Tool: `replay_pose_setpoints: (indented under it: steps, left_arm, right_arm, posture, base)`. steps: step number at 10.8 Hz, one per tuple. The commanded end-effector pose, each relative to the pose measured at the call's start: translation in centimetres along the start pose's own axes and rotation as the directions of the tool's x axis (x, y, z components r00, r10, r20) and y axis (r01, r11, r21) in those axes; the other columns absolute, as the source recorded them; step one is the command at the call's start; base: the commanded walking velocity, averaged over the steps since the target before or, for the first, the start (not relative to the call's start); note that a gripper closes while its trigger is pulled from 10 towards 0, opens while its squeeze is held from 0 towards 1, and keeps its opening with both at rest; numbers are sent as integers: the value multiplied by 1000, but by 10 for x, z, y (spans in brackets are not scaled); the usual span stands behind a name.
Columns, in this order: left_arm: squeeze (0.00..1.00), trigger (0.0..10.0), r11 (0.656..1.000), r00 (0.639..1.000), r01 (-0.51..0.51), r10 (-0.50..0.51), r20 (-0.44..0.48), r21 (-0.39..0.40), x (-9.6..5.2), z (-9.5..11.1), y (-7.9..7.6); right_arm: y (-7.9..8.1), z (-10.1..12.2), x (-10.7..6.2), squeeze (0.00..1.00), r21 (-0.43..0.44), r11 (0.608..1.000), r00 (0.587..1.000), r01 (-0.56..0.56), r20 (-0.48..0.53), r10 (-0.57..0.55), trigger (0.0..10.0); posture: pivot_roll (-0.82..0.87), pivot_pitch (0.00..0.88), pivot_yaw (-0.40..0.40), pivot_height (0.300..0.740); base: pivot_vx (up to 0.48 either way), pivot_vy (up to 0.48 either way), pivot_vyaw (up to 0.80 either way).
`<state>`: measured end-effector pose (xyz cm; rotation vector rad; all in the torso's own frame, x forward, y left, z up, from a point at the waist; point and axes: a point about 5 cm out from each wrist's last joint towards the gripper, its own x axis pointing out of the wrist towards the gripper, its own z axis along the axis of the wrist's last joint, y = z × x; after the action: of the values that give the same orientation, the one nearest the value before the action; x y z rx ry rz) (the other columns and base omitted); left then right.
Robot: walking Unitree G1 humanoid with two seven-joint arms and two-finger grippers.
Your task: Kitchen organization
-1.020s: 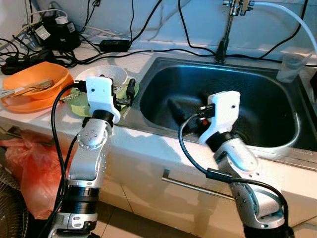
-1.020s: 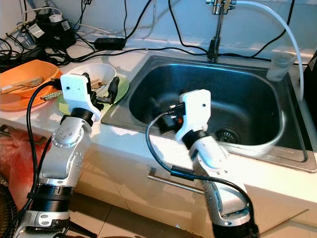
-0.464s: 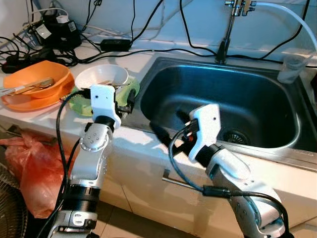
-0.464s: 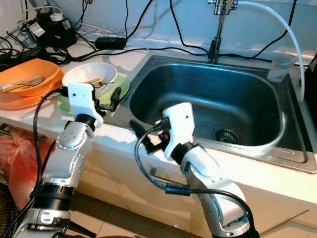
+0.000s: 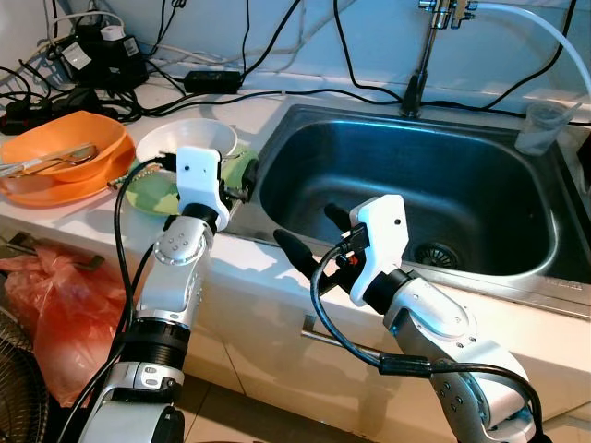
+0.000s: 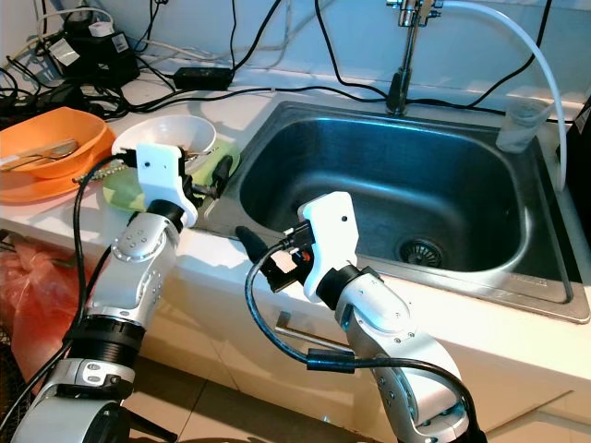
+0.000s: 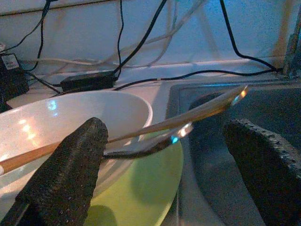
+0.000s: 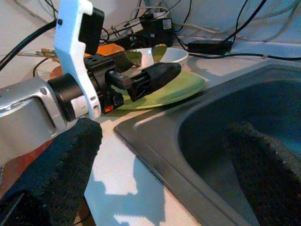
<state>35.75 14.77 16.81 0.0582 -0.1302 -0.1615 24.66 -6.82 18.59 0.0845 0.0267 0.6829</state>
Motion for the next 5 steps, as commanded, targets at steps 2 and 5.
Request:
replay_pose_setpoints:
  steps: [2, 5]
  left_arm:
    - [0, 10000, 999, 999, 26, -26, 34, 19, 8, 8, 2]
    - [0, 4980, 999, 998, 28, -31, 61, 44, 14, 7, 2]
  right_arm:
    - [4, 4, 0, 0, -16, 1000, 1000, -19, 8, 19, 10000]
    - [5, 5, -1, 0, -29, 999, 1000, -19, 13, 19, 10000]
  posture:
    - [-70, 0, 61, 740]
    - [-75, 0, 62, 740]
  base:
    - [0, 0, 0]
    - [0, 0, 0]
